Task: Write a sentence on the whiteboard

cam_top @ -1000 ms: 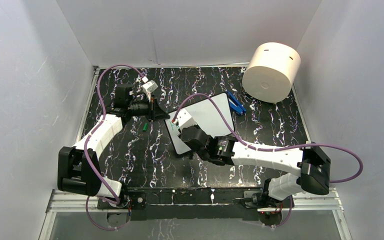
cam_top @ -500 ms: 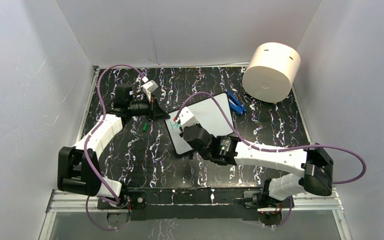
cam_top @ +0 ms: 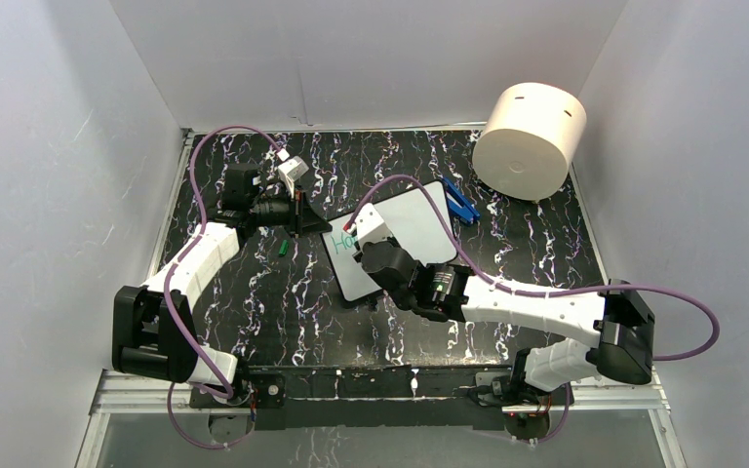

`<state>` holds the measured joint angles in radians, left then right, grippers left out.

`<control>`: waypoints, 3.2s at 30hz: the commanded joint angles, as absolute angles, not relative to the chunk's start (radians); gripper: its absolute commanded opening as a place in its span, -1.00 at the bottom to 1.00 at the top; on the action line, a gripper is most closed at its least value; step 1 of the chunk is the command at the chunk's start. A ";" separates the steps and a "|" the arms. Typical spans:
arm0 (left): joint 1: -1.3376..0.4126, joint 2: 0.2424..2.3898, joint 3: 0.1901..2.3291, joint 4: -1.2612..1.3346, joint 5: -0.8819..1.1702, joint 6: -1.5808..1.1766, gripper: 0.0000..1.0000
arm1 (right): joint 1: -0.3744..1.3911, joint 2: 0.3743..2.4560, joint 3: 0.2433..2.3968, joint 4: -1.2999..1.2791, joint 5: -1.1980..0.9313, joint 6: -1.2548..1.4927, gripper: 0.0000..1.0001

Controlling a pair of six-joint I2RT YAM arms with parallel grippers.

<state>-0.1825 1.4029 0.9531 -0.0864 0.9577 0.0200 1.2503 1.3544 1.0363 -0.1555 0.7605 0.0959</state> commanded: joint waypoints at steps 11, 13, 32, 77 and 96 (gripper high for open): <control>-0.202 1.430 0.950 -0.150 0.891 0.063 -1.00 | 1.246 1.380 1.058 -0.078 0.796 0.071 -1.00; -0.202 1.430 0.951 -0.150 0.892 0.063 -1.00 | 1.244 1.384 1.060 -0.075 0.798 0.070 -1.00; -0.204 1.428 0.951 -0.153 0.891 0.064 -1.00 | 1.236 1.408 1.078 -0.180 0.762 0.124 -1.00; -0.204 1.436 0.953 -0.155 0.888 0.066 -1.00 | 1.238 1.357 1.071 -0.094 0.764 0.063 -1.00; -0.204 1.437 0.953 -0.155 0.892 0.066 -1.00 | 1.236 1.390 1.065 -0.043 0.810 0.039 -1.00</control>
